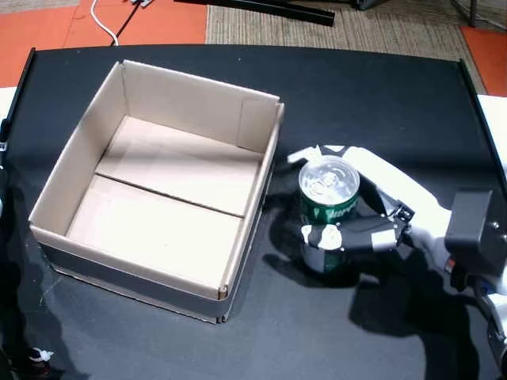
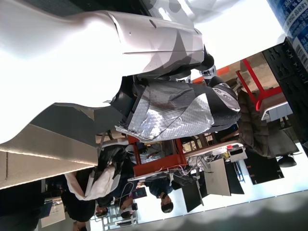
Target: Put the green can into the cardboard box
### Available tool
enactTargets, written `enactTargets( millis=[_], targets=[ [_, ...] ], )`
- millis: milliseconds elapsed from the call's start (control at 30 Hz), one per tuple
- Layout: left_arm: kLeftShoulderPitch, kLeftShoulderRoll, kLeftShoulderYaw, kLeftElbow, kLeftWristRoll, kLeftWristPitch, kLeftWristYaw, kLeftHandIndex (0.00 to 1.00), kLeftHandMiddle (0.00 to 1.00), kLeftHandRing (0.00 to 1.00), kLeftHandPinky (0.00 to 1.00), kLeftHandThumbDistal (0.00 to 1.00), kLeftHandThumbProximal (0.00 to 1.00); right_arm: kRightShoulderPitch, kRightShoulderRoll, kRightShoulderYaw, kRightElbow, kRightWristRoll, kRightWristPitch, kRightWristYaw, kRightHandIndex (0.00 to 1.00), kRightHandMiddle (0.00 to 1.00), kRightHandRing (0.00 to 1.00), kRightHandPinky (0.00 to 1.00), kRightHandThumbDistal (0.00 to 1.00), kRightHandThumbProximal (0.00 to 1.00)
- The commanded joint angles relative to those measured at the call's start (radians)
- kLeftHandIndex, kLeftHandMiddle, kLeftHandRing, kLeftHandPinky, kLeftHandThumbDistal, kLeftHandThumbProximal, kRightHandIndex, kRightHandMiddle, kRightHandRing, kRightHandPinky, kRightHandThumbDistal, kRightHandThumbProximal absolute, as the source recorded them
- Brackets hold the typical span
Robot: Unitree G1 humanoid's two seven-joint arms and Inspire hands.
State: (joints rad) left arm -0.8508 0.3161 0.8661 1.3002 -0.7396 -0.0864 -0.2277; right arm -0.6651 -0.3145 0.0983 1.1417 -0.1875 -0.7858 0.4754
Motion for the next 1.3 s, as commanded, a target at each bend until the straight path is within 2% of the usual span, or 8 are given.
enactTargets(
  millis=[0, 233, 533, 800, 933, 1067, 1133, 1267],
  targets=[
    [0.0, 0.013, -0.004, 0.004, 0.007, 0.0, 0.002, 0.36, 0.37, 0.48, 0.74, 0.0, 0.78, 0.021, -0.016, 0.013, -0.001, -0.031, -0.036, -0.05, 0.48, 0.43, 0.43, 0.48, 0.13, 0.0],
    [0.0, 0.017, 0.0, 0.004, 0.004, 0.006, 0.002, 0.38, 0.37, 0.49, 0.74, 0.0, 0.8, 0.033, -0.032, 0.055, 0.005, -0.104, -0.092, -0.174, 0.2, 0.18, 0.23, 0.37, 0.04, 0.0],
    [-0.004, 0.017, 0.0, 0.006, 0.005, 0.001, 0.019, 0.35, 0.36, 0.47, 0.73, 0.0, 0.79, 0.025, -0.037, 0.066, 0.017, -0.126, -0.105, -0.207, 0.08, 0.08, 0.16, 0.34, 0.01, 0.0],
    [-0.007, 0.014, -0.003, 0.009, 0.005, 0.011, 0.013, 0.35, 0.36, 0.47, 0.73, 0.0, 0.81, -0.075, -0.104, 0.073, -0.013, -0.226, -0.205, -0.44, 0.0, 0.0, 0.07, 0.28, 0.17, 0.0],
    [-0.011, 0.008, -0.005, 0.01, 0.01, 0.003, 0.025, 0.34, 0.35, 0.45, 0.71, 0.0, 0.81, -0.211, -0.185, 0.062, -0.029, -0.3, -0.258, -0.629, 0.0, 0.0, 0.07, 0.25, 0.41, 0.0],
    [-0.011, 0.001, -0.004, 0.009, 0.007, 0.004, 0.009, 0.36, 0.38, 0.5, 0.77, 0.0, 0.84, -0.384, -0.273, 0.106, -0.034, -0.511, -0.251, -1.035, 0.0, 0.0, 0.06, 0.24, 0.33, 0.03],
    [-0.009, 0.0, -0.005, 0.011, 0.009, 0.003, -0.001, 0.35, 0.38, 0.5, 0.77, 0.0, 0.84, -0.473, -0.294, 0.117, -0.053, -0.588, -0.228, -1.206, 0.0, 0.0, 0.02, 0.21, 0.46, 0.0],
    [-0.009, -0.006, -0.01, 0.011, 0.014, -0.006, -0.006, 0.33, 0.36, 0.48, 0.76, 0.0, 0.86, -0.636, -0.311, 0.158, -0.023, -0.689, -0.144, -1.423, 0.0, 0.0, 0.0, 0.2, 0.44, 0.2]
  ],
)
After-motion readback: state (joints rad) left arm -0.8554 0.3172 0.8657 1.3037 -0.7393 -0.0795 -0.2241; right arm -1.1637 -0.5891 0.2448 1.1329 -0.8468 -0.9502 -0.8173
